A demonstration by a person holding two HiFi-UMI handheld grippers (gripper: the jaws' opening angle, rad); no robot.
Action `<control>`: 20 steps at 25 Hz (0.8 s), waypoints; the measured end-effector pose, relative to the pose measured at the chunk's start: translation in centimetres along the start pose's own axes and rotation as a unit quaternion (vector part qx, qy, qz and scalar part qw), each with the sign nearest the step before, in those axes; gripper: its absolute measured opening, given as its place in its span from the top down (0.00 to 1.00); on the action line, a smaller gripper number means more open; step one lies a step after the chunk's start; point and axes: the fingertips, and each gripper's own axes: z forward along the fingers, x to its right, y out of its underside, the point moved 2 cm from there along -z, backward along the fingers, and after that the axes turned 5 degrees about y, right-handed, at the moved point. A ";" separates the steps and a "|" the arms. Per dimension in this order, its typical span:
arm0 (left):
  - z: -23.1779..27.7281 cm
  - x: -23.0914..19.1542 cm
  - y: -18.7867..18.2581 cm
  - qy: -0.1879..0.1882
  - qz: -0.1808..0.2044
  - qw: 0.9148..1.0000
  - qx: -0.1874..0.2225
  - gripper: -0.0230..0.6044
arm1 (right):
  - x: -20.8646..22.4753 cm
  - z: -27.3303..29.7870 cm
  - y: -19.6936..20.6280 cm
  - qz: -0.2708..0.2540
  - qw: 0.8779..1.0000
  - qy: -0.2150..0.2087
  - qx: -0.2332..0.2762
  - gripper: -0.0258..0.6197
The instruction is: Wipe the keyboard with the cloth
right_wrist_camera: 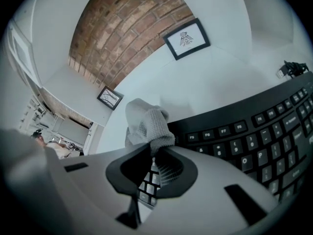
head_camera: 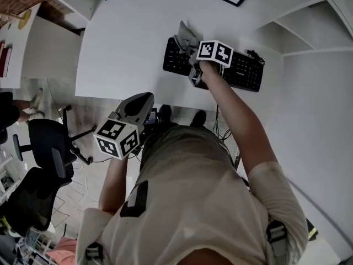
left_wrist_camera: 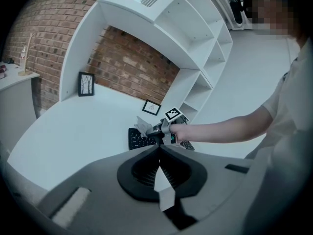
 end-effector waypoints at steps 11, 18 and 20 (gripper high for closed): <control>1.8 2.7 -0.1 0.016 0.021 1.000 -0.012 0.96 | 4.9 -2.9 -0.7 0.030 0.999 0.019 0.021 0.94; 3.1 4.5 -0.3 0.024 0.034 0.999 -0.019 0.96 | 7.9 -4.8 -1.1 0.048 0.998 0.029 0.033 0.94; 3.5 5.1 -0.2 0.026 0.036 0.999 -0.020 0.96 | 8.9 -5.4 -1.3 0.053 0.997 0.032 0.036 0.94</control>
